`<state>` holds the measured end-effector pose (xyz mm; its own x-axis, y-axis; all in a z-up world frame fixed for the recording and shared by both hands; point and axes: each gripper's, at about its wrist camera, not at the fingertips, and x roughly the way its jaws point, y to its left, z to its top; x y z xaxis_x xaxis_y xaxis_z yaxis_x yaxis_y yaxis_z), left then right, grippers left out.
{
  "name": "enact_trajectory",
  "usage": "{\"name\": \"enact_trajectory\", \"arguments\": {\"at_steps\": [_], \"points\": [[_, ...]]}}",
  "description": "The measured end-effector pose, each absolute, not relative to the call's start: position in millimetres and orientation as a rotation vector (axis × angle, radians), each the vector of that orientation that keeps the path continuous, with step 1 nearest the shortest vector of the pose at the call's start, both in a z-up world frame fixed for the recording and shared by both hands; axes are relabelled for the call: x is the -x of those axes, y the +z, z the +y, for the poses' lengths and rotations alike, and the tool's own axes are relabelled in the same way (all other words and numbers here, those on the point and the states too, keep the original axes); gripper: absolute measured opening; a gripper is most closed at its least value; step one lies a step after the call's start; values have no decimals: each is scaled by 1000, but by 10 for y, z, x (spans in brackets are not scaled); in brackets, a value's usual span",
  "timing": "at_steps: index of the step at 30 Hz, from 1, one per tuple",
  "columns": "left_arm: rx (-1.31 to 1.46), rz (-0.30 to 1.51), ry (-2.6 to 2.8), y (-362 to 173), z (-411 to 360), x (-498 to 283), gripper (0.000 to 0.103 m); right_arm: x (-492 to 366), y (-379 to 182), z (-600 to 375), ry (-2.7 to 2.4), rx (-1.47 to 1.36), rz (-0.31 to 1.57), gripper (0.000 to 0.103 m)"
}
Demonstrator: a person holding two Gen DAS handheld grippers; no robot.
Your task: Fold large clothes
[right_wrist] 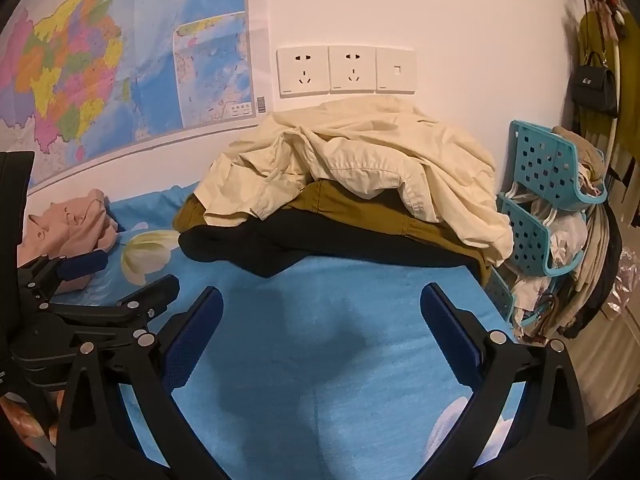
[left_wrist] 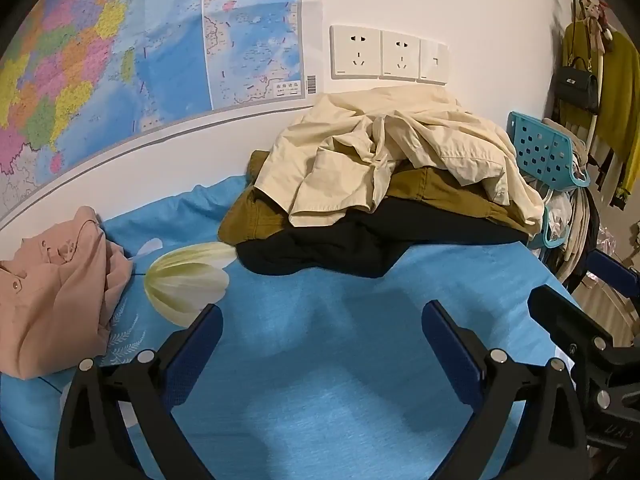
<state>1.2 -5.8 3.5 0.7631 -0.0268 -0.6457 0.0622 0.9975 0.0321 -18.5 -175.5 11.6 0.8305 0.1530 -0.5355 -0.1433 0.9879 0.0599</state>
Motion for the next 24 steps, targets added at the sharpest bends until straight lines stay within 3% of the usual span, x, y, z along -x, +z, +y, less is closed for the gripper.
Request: {"name": "enact_trajectory", "arguments": {"at_steps": [24], "points": [[-49,685,-48,75,-113,-13,96,165,174,-1792,147,-14,561,98]]}}
